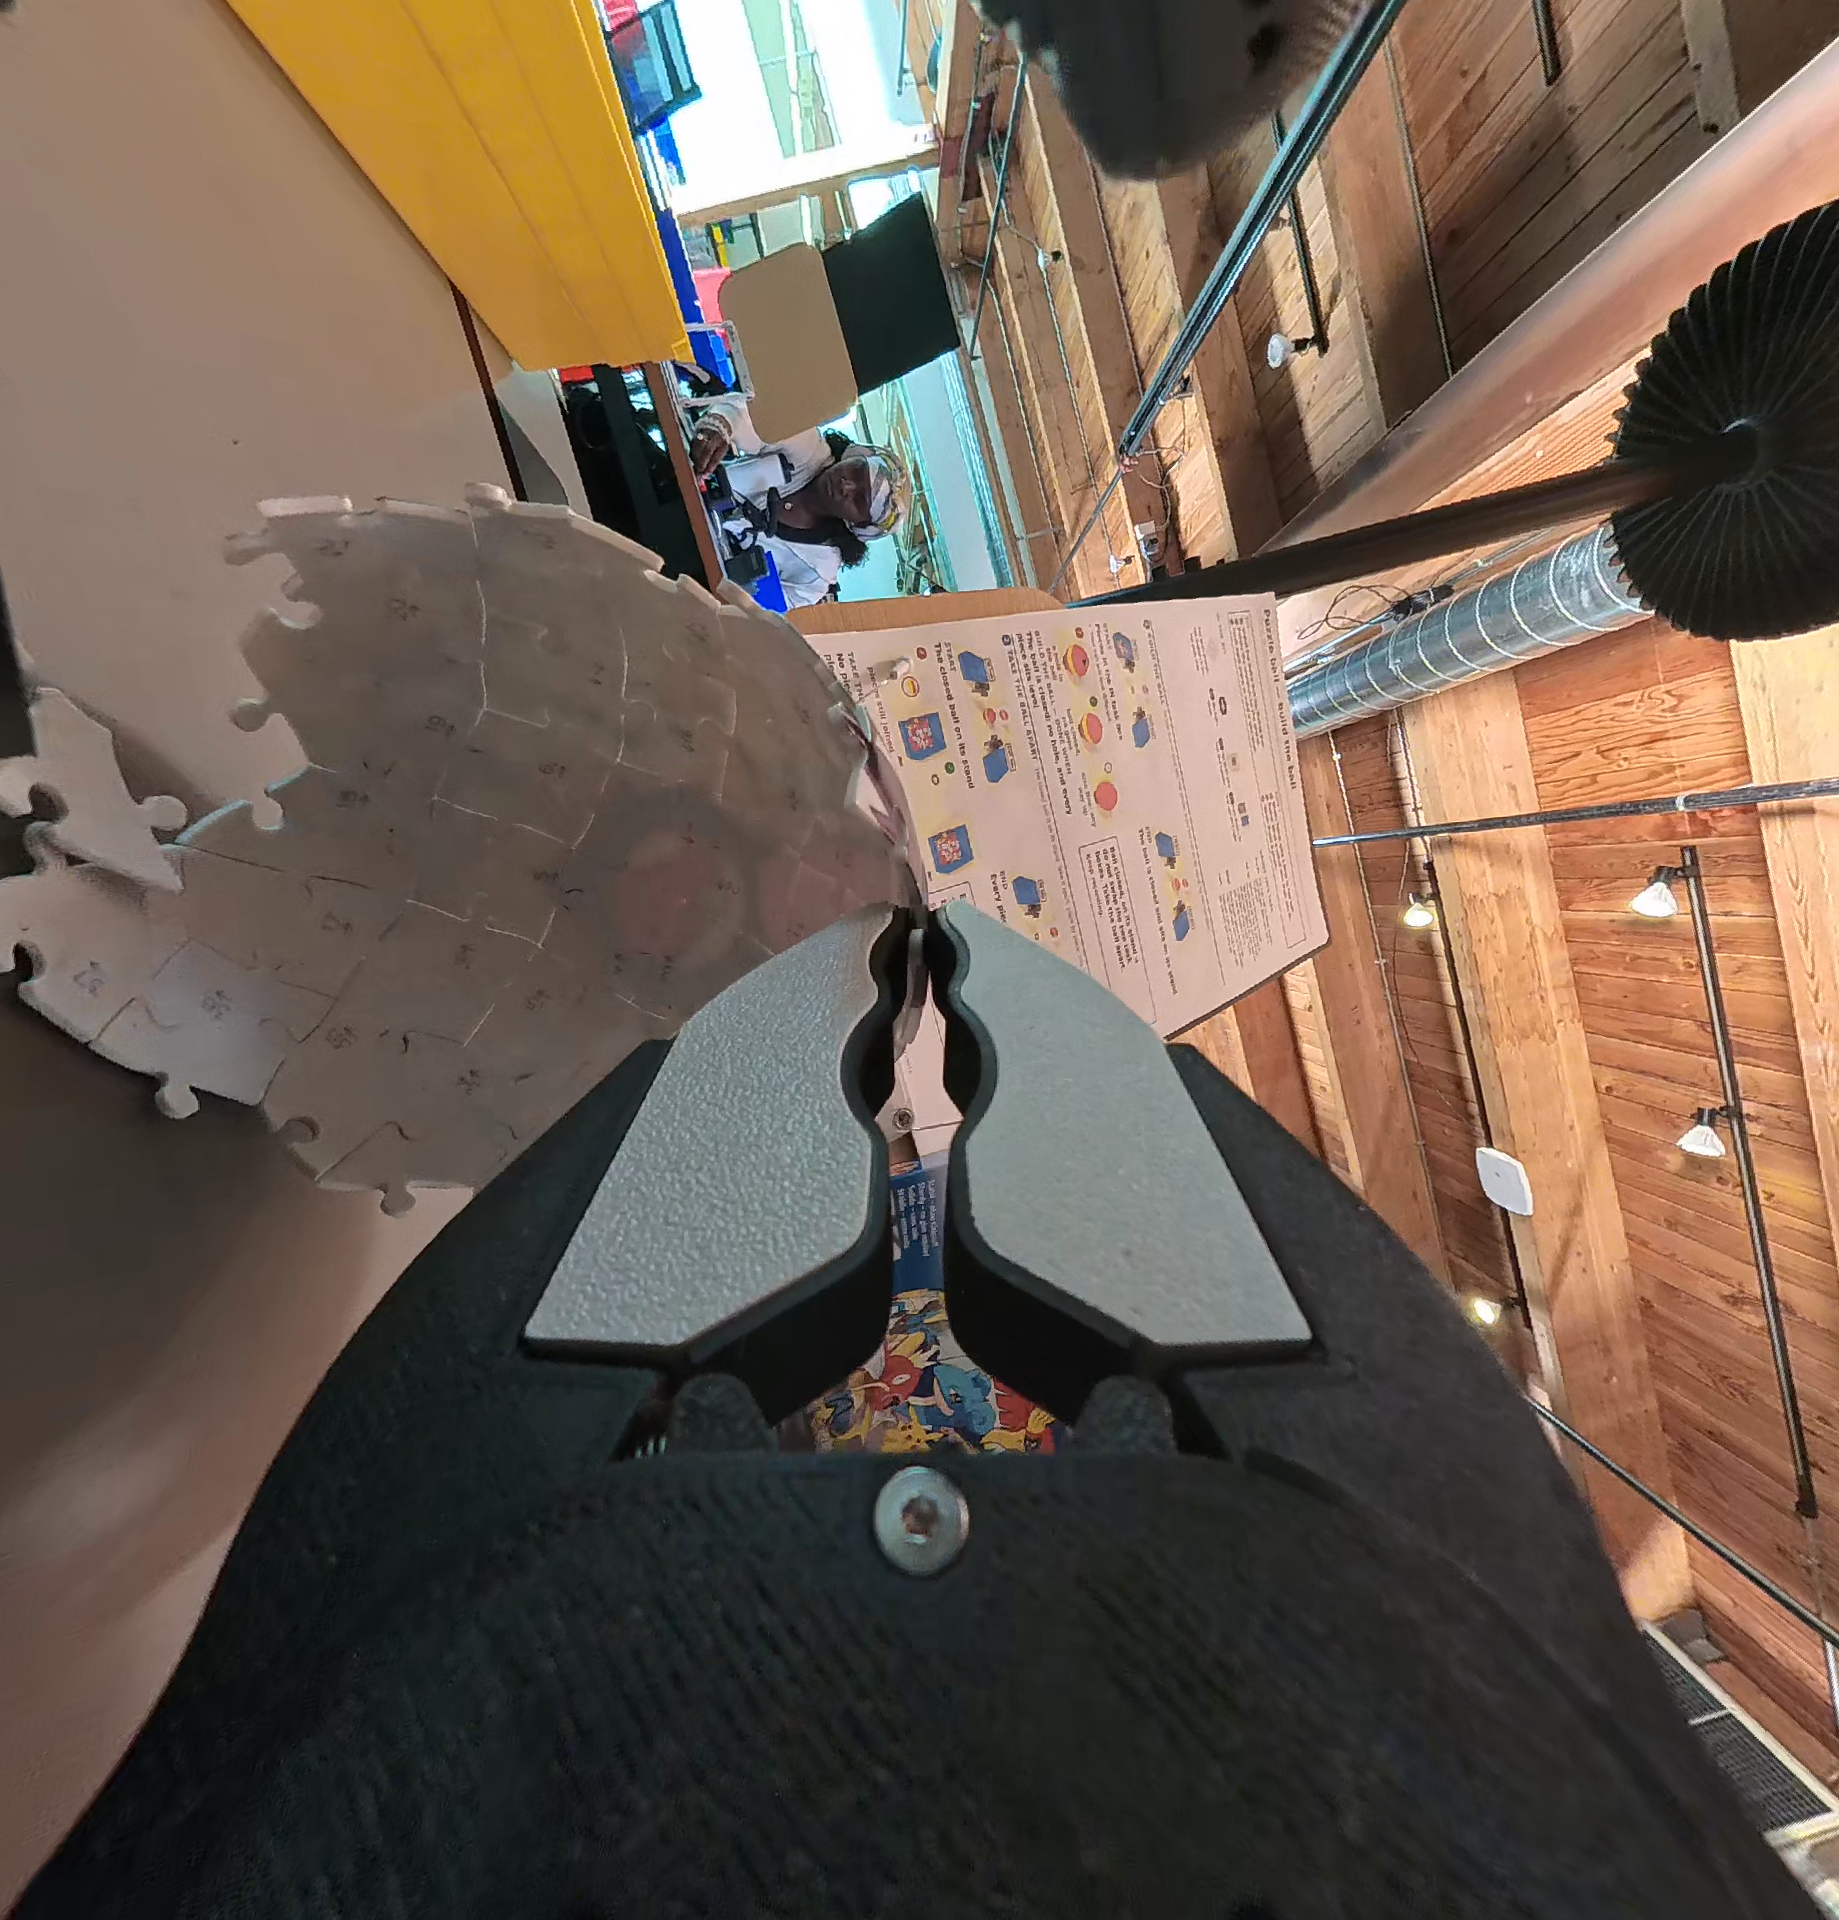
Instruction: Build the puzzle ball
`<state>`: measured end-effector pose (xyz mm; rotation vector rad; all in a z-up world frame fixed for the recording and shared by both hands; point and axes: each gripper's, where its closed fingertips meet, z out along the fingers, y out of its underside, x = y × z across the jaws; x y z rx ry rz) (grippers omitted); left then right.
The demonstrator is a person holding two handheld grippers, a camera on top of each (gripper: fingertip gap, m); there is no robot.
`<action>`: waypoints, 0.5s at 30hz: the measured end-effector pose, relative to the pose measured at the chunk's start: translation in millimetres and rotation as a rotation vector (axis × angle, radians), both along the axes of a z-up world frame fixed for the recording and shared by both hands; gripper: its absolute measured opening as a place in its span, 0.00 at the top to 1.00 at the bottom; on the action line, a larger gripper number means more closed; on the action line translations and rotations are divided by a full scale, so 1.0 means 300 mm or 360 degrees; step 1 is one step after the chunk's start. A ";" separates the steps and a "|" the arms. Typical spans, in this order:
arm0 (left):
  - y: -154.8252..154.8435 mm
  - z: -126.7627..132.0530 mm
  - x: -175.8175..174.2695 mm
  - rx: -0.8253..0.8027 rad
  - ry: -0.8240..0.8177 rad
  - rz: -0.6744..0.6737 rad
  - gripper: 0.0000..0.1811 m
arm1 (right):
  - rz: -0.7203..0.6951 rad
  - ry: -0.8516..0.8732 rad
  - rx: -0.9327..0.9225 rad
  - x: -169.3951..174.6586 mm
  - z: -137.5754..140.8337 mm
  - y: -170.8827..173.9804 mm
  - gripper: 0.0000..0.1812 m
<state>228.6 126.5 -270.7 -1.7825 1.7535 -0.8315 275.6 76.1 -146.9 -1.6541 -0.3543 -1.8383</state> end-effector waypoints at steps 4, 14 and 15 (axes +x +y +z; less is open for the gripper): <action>-0.016 -0.003 -0.009 -0.0039 0.0016 -0.0044 0.90 | 0.0006 0.0004 0.0004 -0.001 0.000 0.001 0.98; -0.010 0.011 -0.014 -0.0044 -0.0033 -0.0131 0.92 | 0.0005 0.0015 0.0014 0.003 -0.001 -0.004 0.98; 0.023 0.008 -0.012 0.0032 -0.0025 -0.0110 0.93 | 0.0004 0.0016 0.0013 0.003 -0.002 -0.004 0.98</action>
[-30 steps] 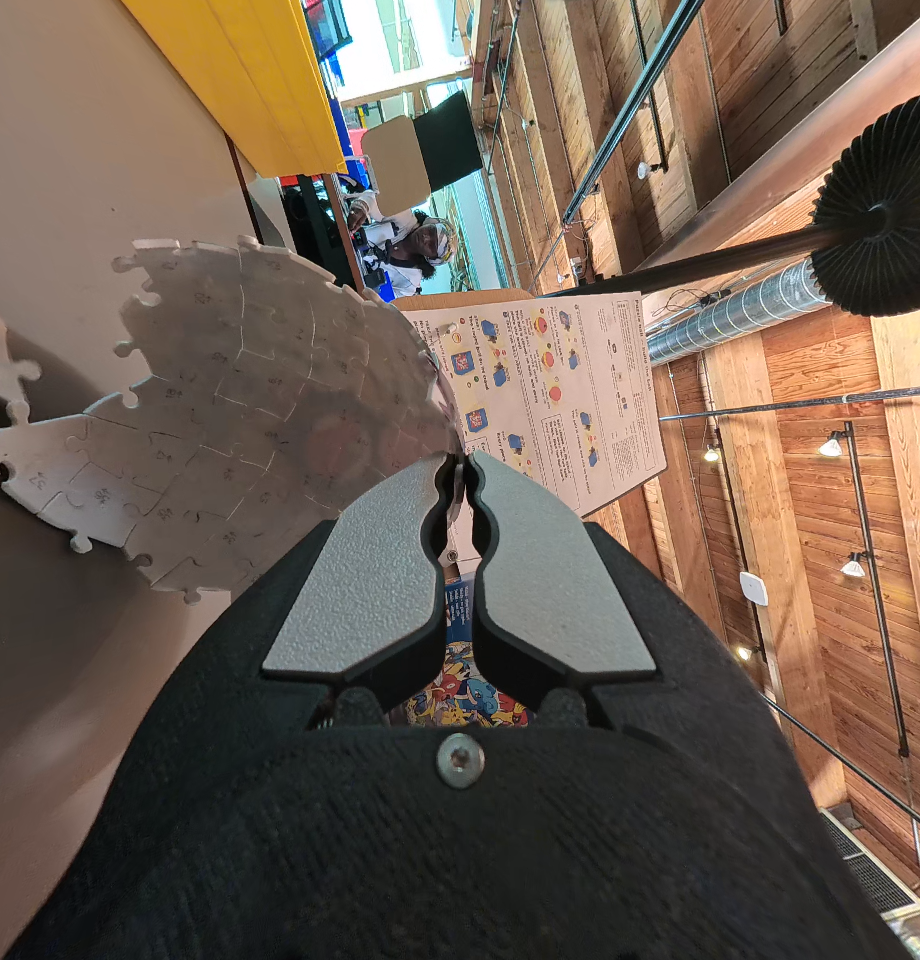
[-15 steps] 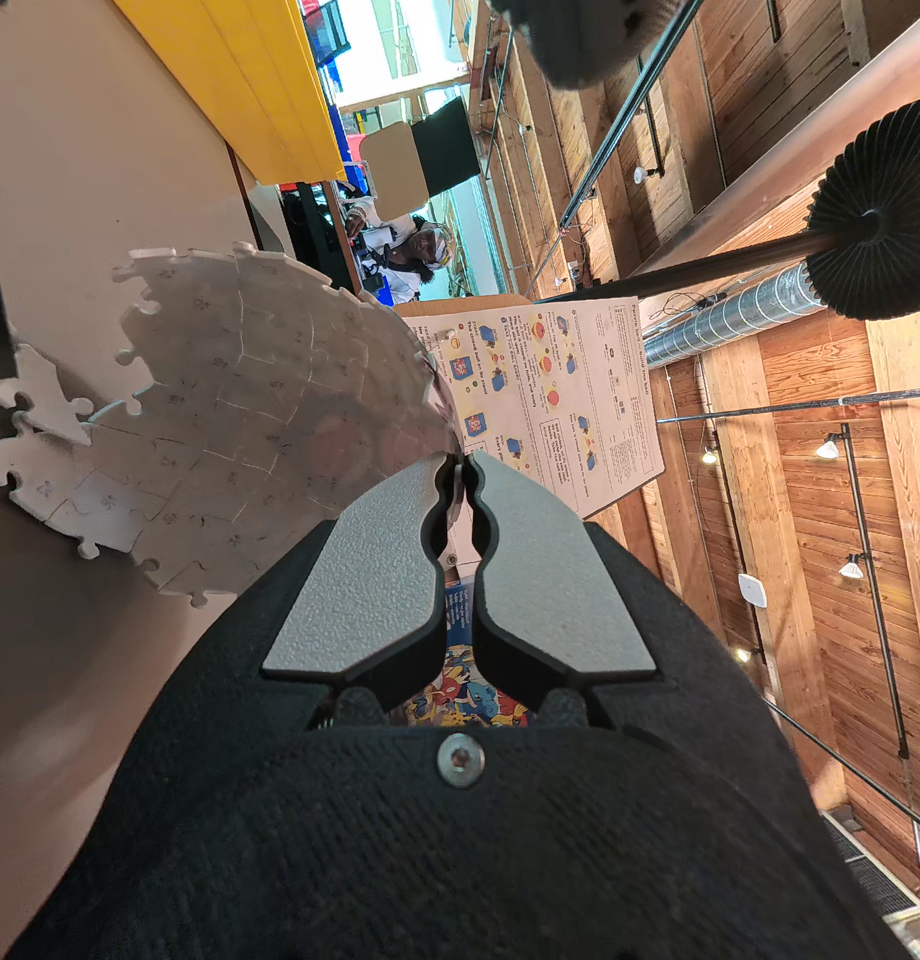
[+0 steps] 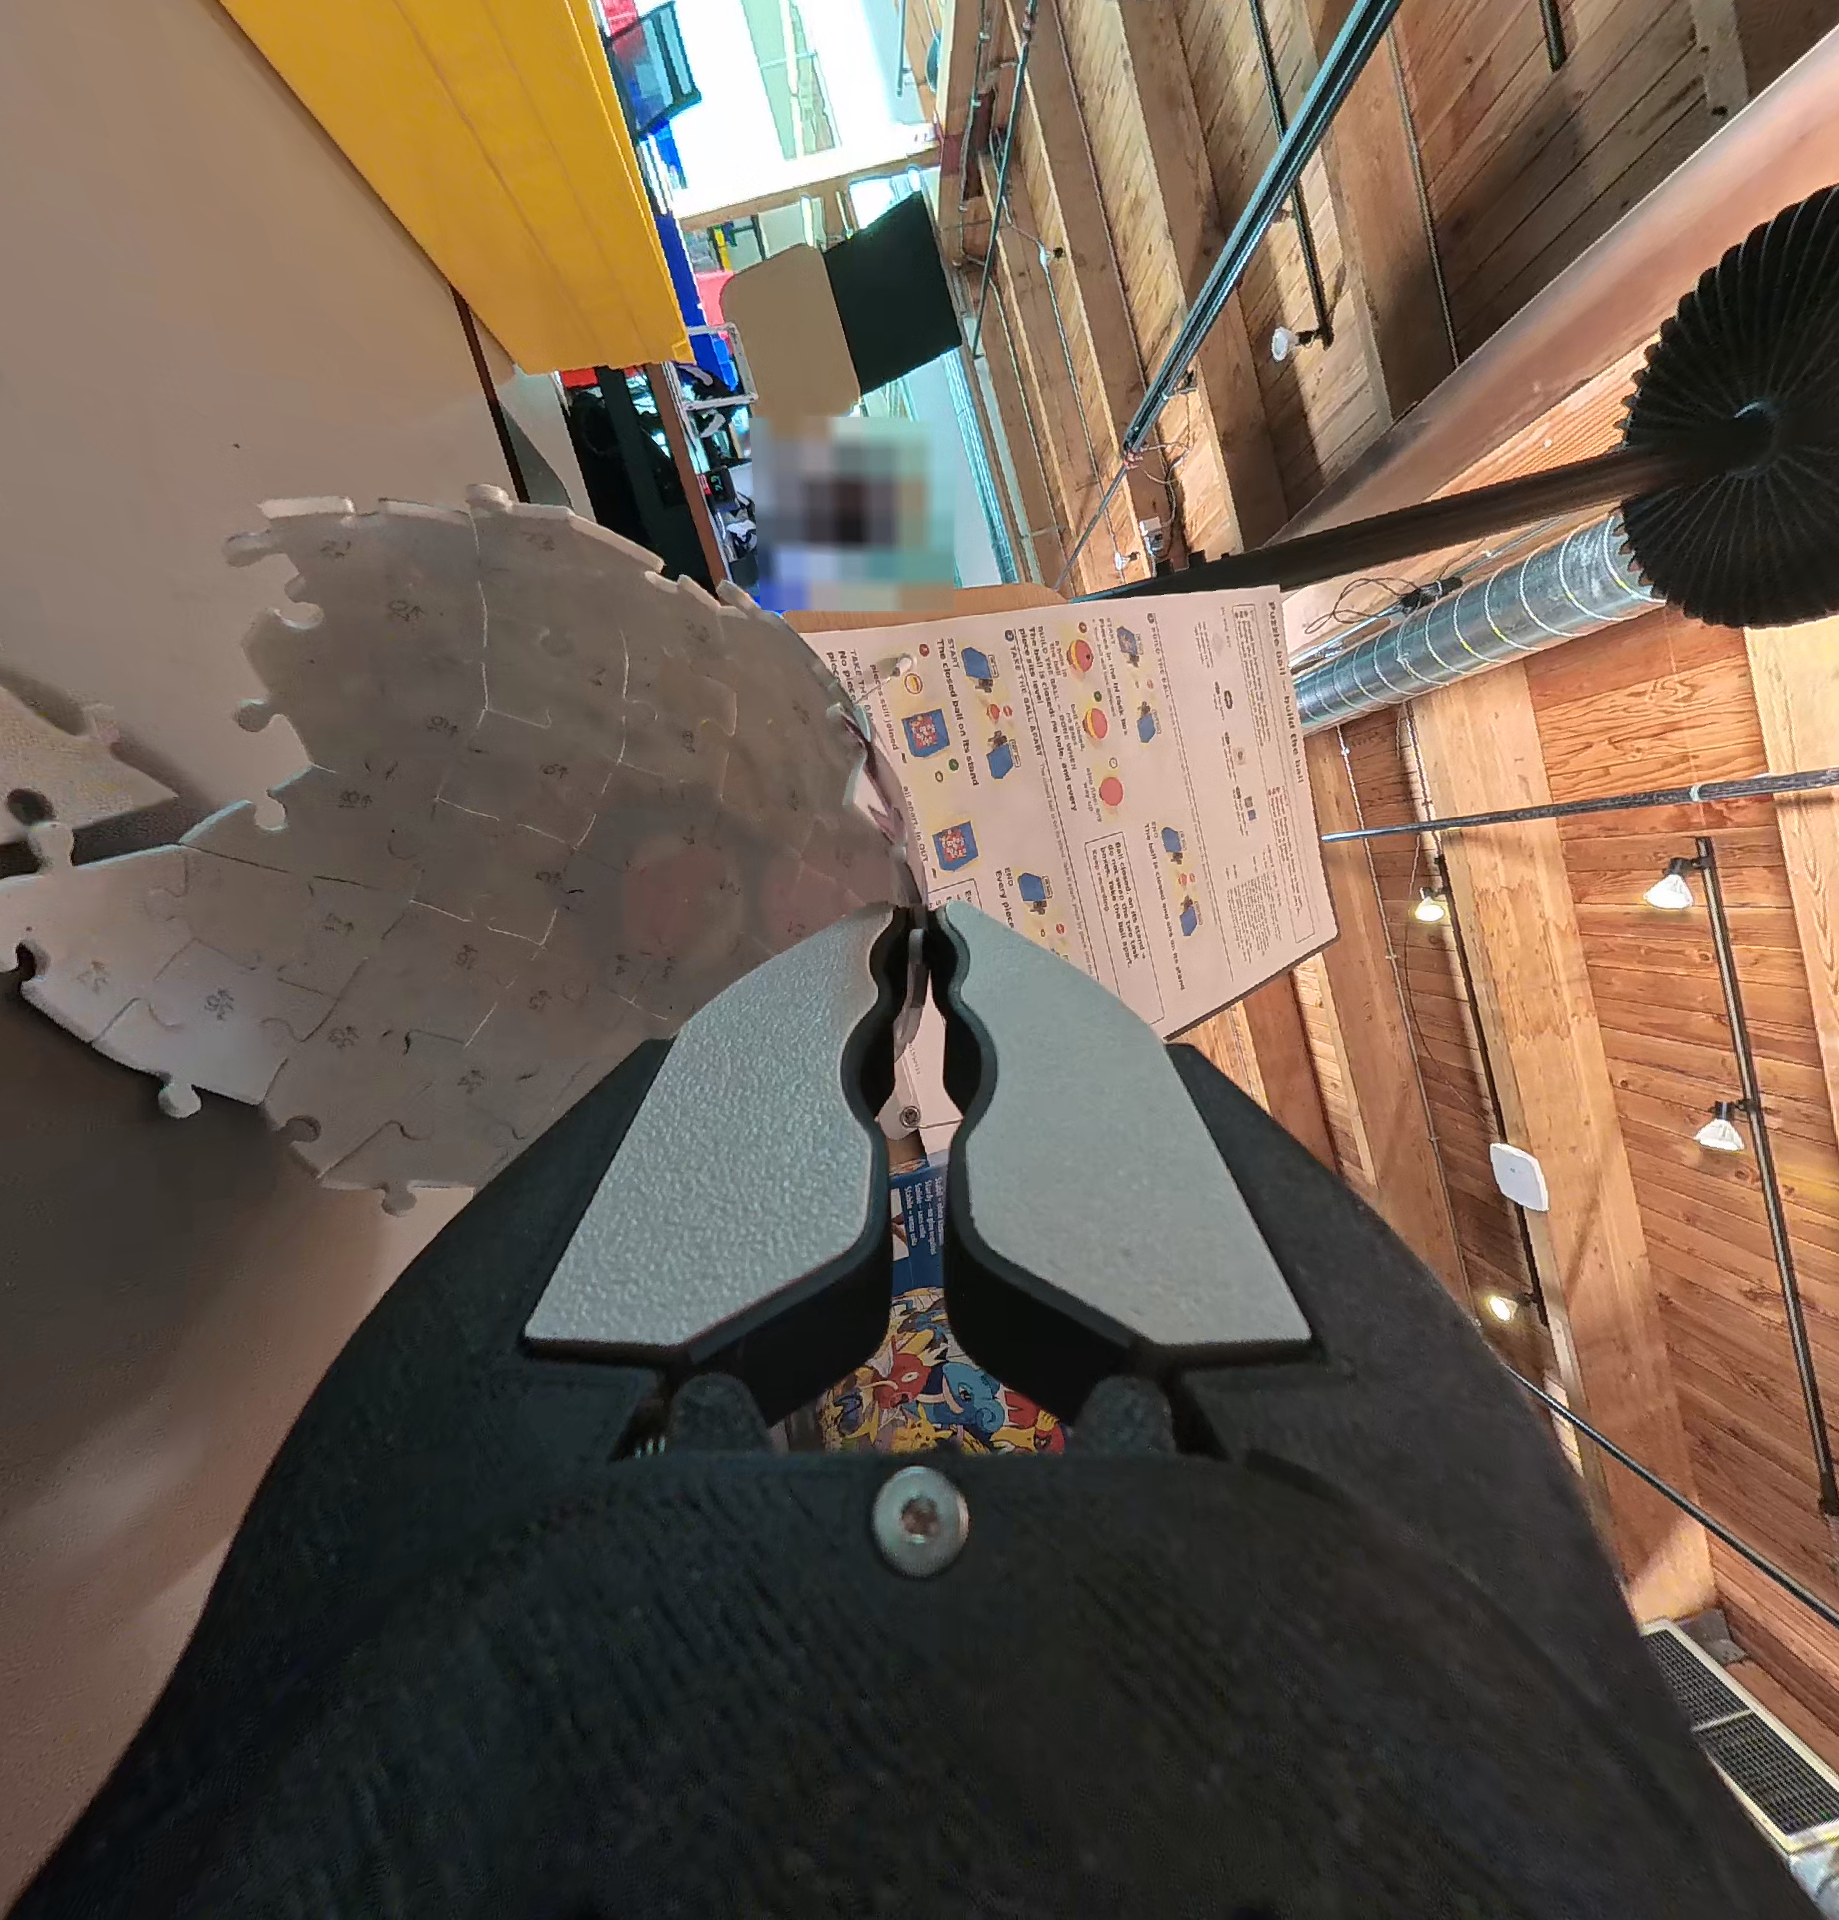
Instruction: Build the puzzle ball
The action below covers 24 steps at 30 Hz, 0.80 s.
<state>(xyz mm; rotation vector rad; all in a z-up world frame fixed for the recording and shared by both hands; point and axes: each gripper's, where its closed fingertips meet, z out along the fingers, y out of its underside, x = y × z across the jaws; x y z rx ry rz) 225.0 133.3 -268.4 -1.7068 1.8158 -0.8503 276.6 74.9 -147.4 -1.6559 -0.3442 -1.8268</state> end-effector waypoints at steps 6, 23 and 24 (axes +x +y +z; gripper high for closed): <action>0.028 -0.018 0.022 0.0176 0.0033 -0.0231 0.93 | 0.0001 -0.0009 -0.0002 0.000 0.000 0.002 0.98; 0.006 -0.022 0.031 0.0101 0.0045 -0.0546 0.93 | 0.0033 -0.0101 -0.0033 -0.022 0.005 0.022 0.98; 0.012 -0.022 0.030 0.0112 0.0039 -0.0552 0.93 | 0.0034 -0.0110 -0.0039 -0.022 0.004 0.023 0.98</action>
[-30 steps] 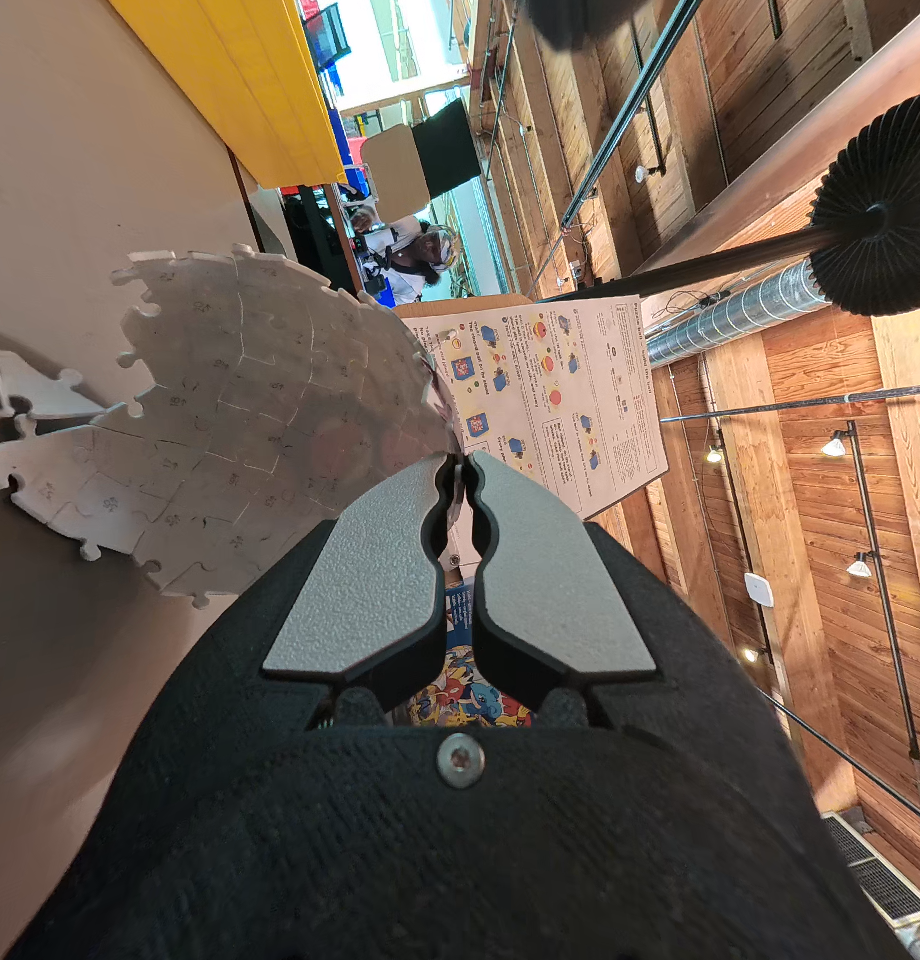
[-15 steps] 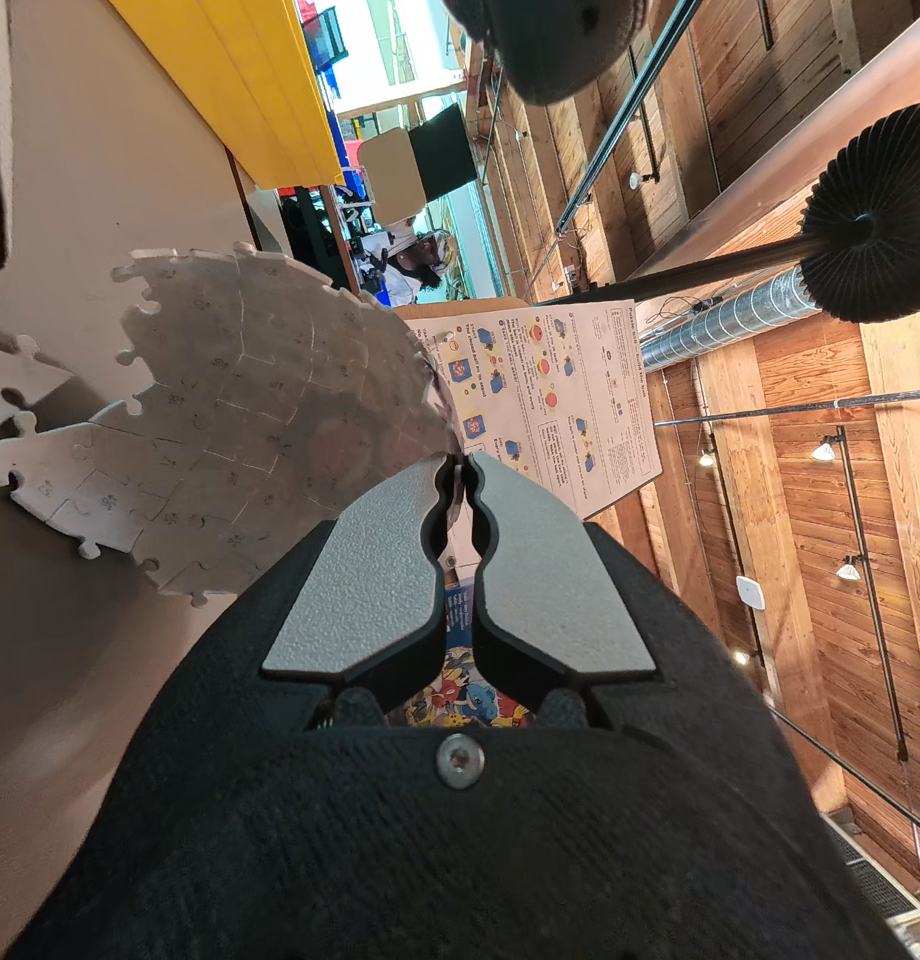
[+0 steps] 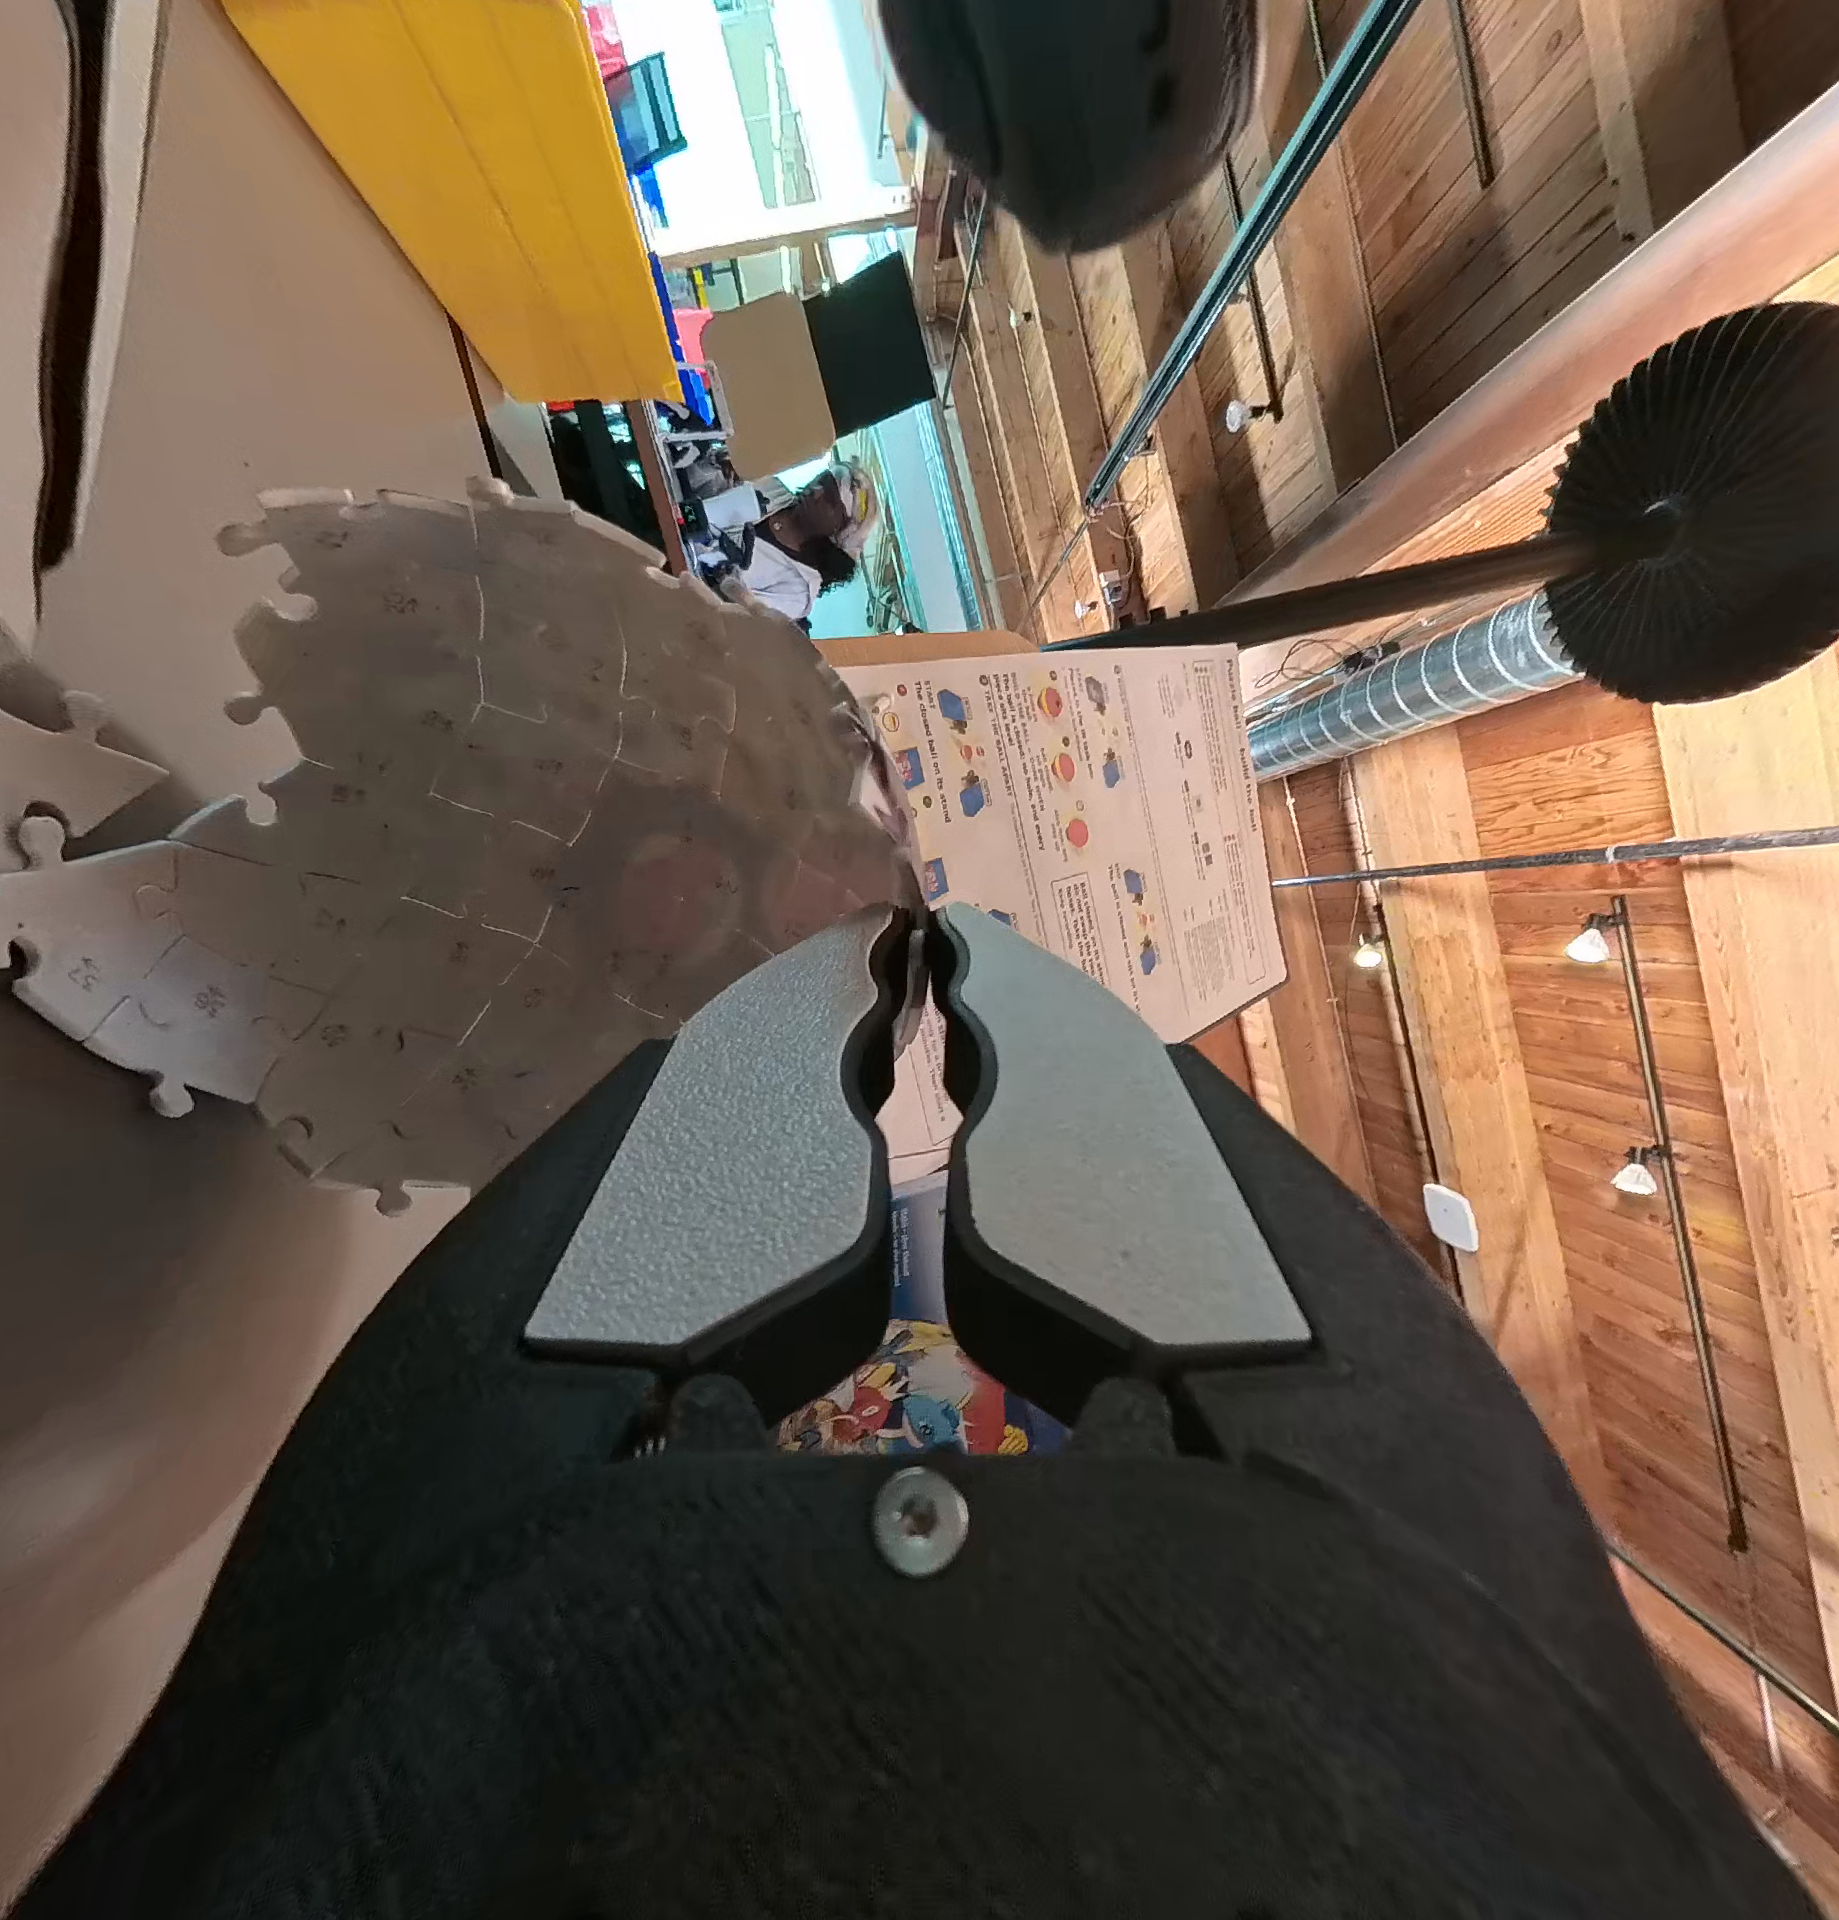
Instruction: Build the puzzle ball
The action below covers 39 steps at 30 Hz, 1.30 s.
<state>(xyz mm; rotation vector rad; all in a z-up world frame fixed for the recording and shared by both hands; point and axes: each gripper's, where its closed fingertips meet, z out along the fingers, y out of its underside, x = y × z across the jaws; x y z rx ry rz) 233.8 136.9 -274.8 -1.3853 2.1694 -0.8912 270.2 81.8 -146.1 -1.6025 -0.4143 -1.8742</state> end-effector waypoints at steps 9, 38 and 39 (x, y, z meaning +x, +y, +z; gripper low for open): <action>0.018 0.051 -0.043 0.0106 -0.0142 -0.0094 0.75 | 0.0027 -0.0092 -0.0061 0.004 0.003 0.016 0.97; 0.004 0.374 0.144 0.1164 -0.1520 -0.0112 0.99 | 0.0014 0.0005 -0.0086 0.032 -0.014 0.007 0.83; 0.004 0.377 0.142 0.1141 -0.1535 -0.0107 0.99 | 0.0020 0.0017 -0.0079 0.026 -0.016 -0.002 0.81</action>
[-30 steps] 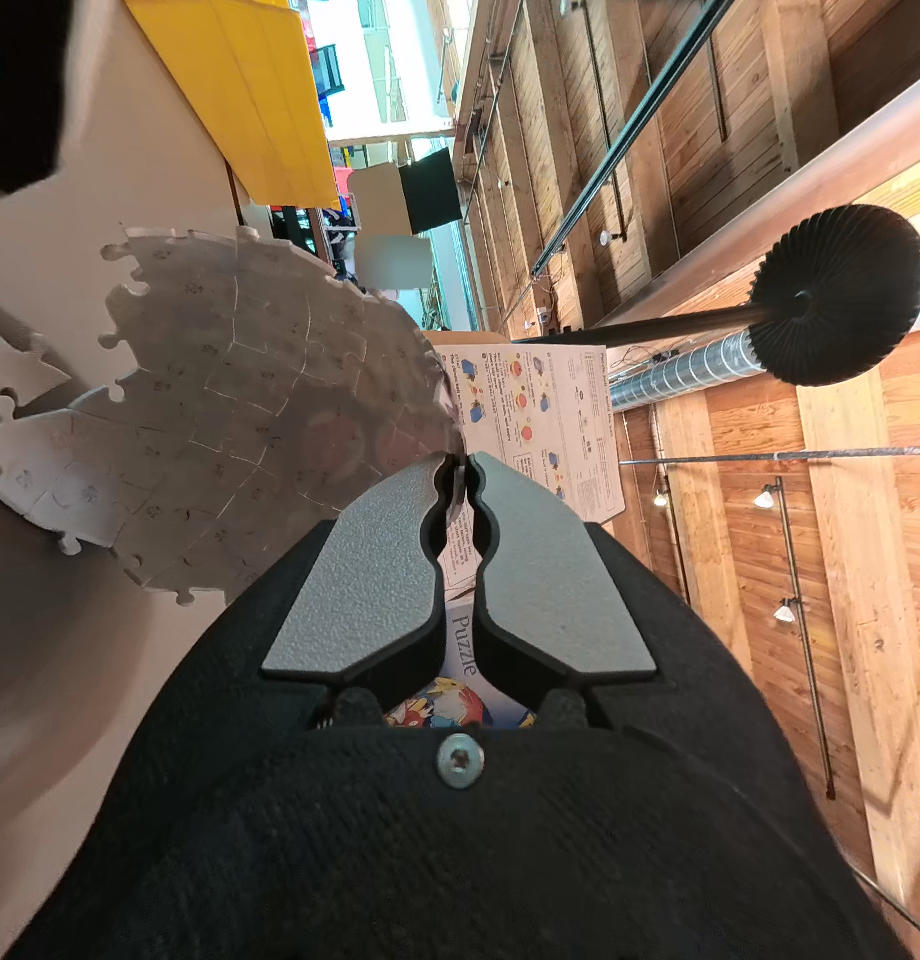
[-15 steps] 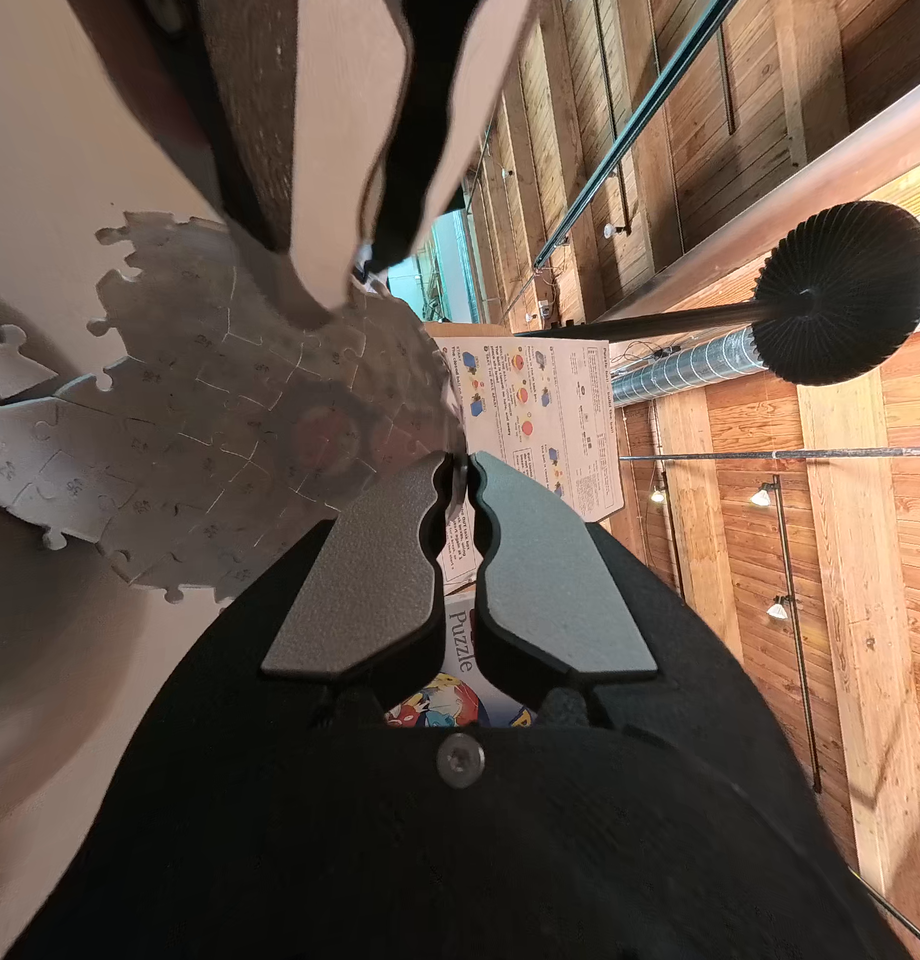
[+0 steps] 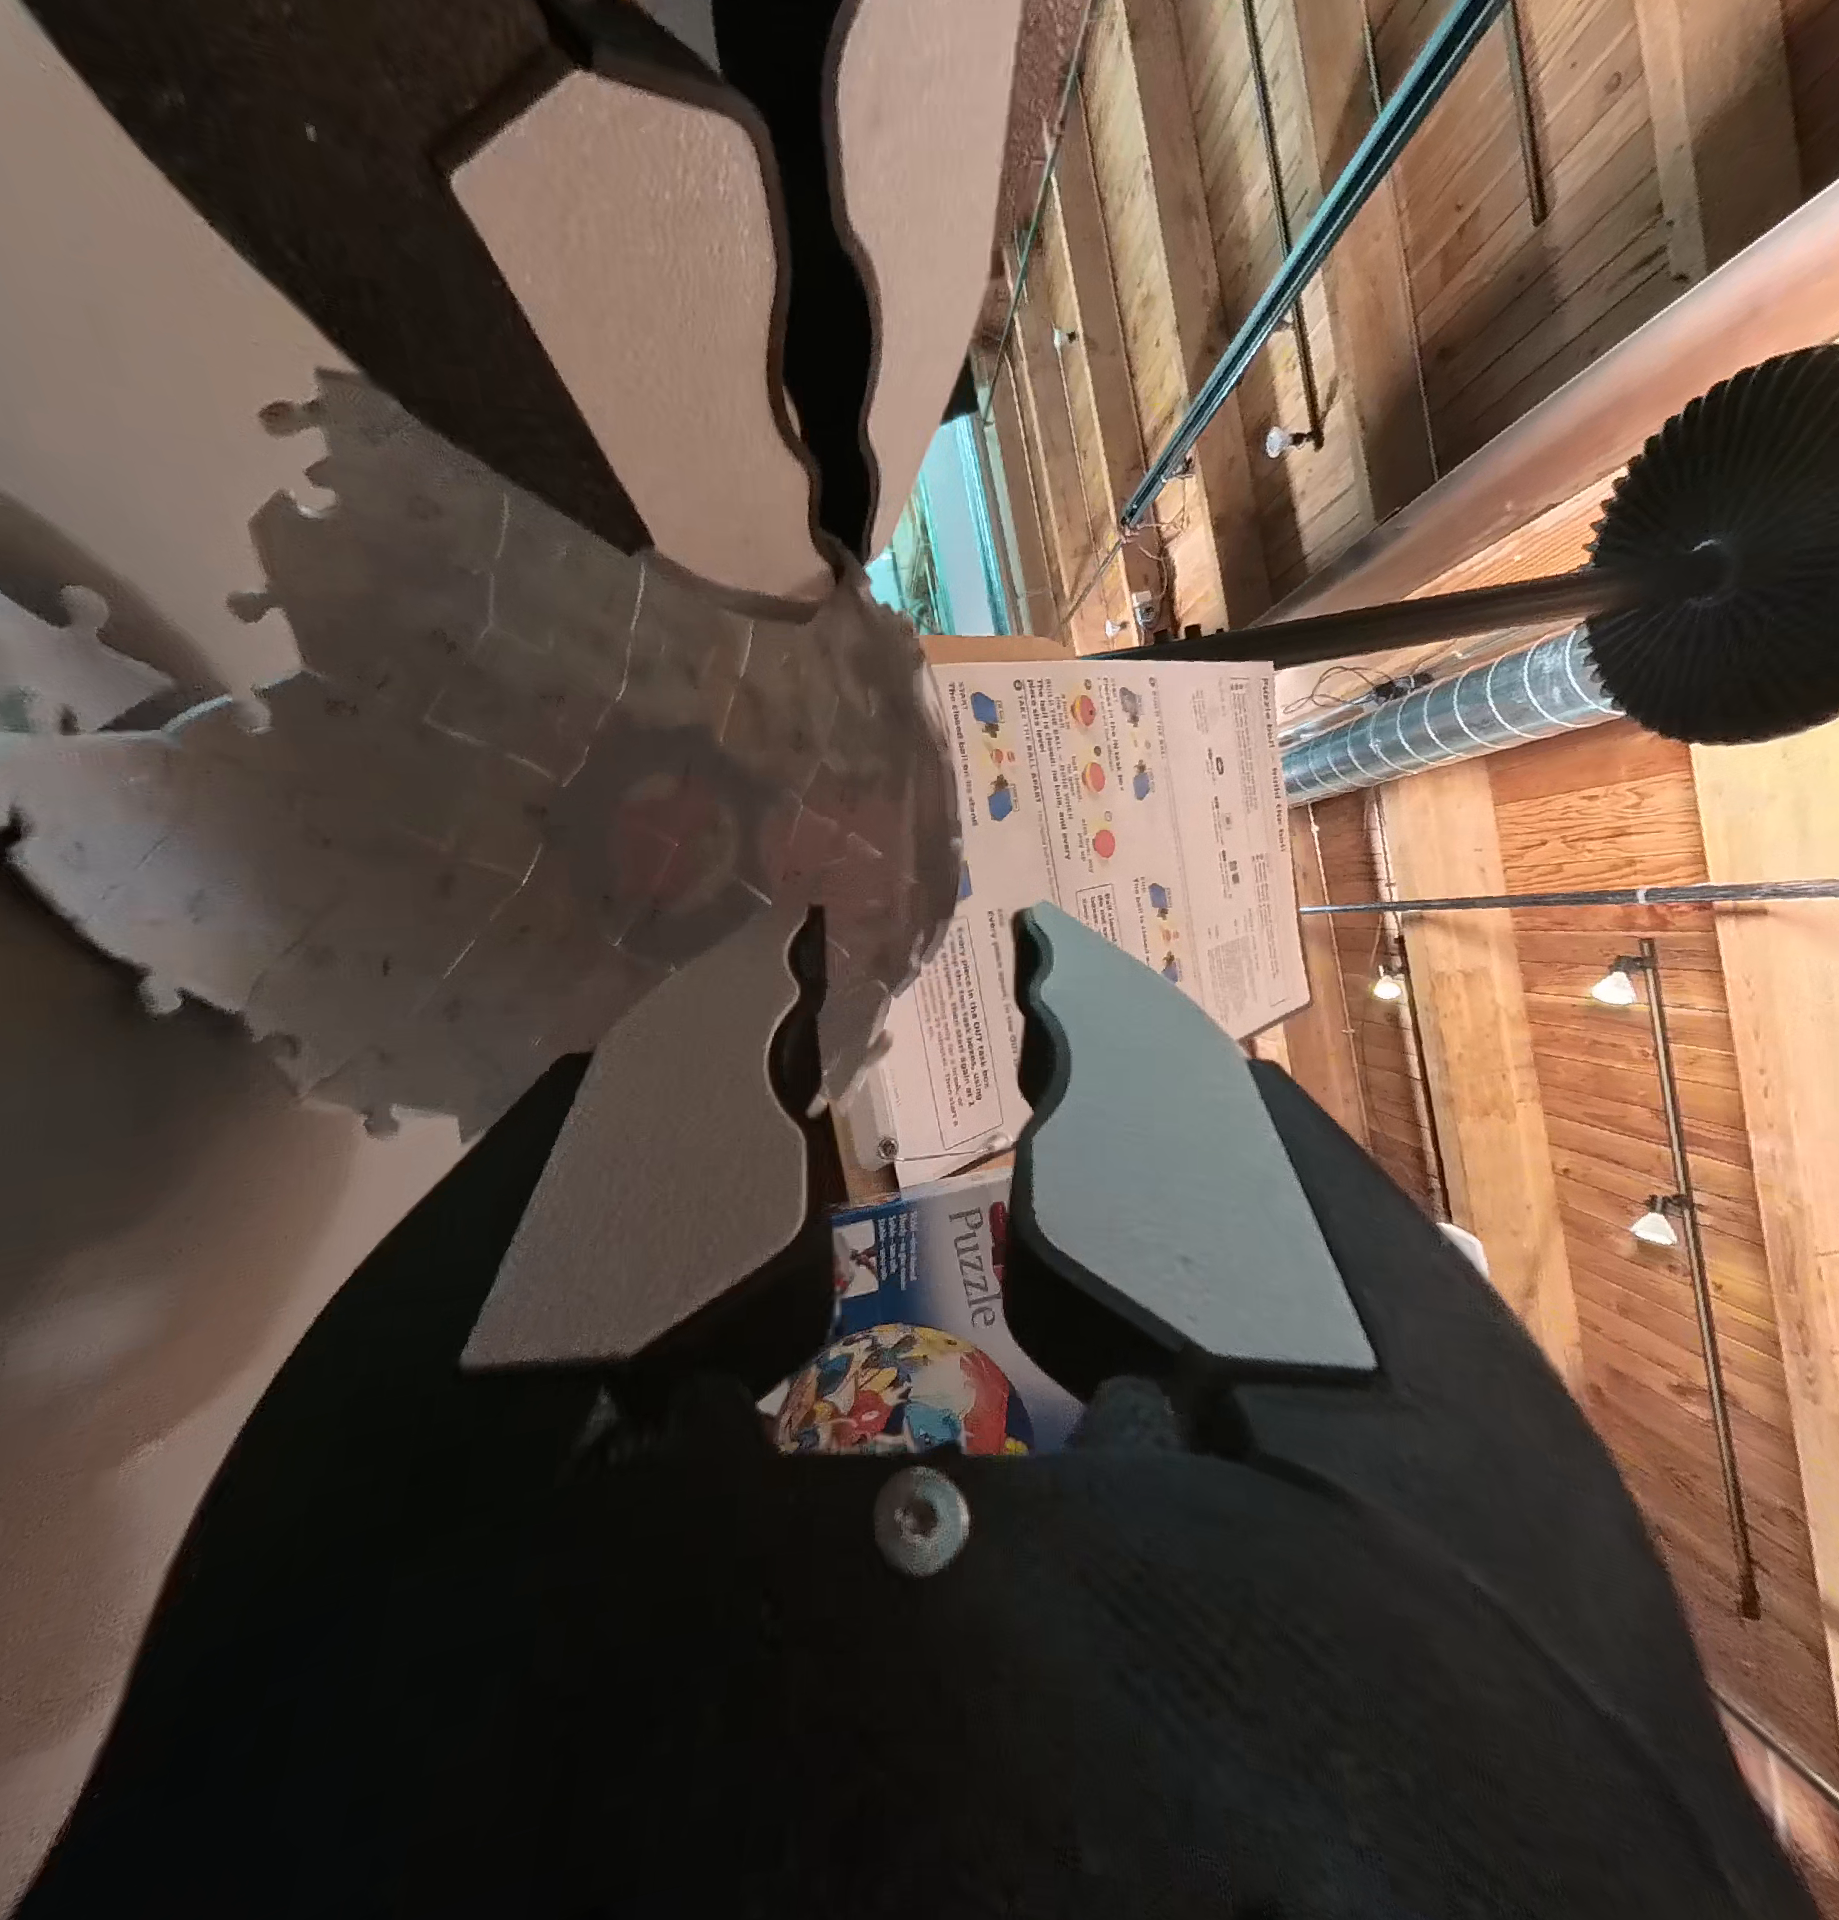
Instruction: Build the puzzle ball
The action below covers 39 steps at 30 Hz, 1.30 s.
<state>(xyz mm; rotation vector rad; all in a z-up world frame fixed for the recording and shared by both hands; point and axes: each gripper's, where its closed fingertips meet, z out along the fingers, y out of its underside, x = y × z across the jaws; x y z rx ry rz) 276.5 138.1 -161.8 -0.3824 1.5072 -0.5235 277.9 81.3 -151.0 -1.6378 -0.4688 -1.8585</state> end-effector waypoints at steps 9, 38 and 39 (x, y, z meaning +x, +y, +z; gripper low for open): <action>0.007 -0.002 0.000 -0.0066 -0.0052 0.0019 0.99 | 0.0076 0.0152 0.0038 -0.038 -0.026 -0.050 0.70; -0.003 0.003 -0.008 -0.0044 -0.0169 0.0071 0.99 | -0.0126 0.1067 0.0913 0.100 -0.107 -0.071 0.97; -0.002 0.003 -0.008 -0.0049 -0.0172 0.0074 0.99 | -0.0133 0.1020 0.0893 0.099 -0.102 -0.072 0.97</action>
